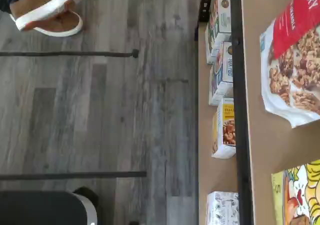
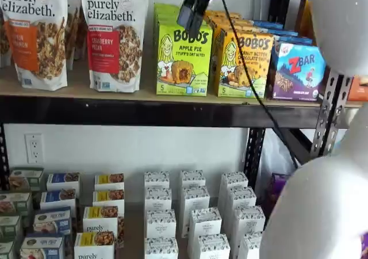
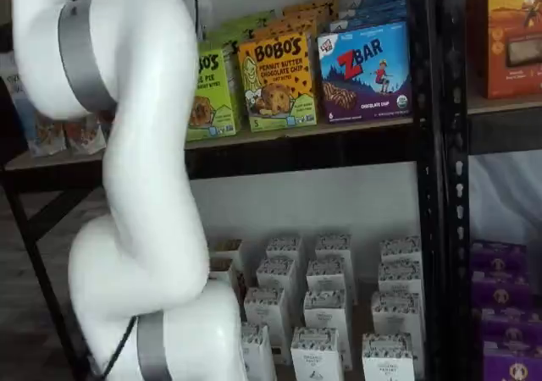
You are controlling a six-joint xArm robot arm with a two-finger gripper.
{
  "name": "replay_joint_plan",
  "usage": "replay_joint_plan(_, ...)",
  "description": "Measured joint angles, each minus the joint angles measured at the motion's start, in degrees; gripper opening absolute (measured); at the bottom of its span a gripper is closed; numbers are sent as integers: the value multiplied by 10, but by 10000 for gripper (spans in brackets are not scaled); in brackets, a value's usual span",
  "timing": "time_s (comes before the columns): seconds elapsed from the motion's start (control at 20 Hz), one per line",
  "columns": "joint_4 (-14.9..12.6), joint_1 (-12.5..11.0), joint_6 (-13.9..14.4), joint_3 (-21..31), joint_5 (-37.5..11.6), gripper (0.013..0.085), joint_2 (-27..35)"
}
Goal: Pick the green box on the top shelf, the fourth from the left
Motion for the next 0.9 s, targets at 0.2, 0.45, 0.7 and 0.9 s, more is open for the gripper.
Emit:
replay_joint_plan(0.2,-11,0,-2,9,-6,850,-7)
replay_joint_plan(0.45,-4,-4,-7,27,-22,850,-19)
replay_joint_plan(0.7,13,-8,-12,62,-69,850,-44)
replay_joint_plan(0.9,17,-8,-14,80,-95,850,-55)
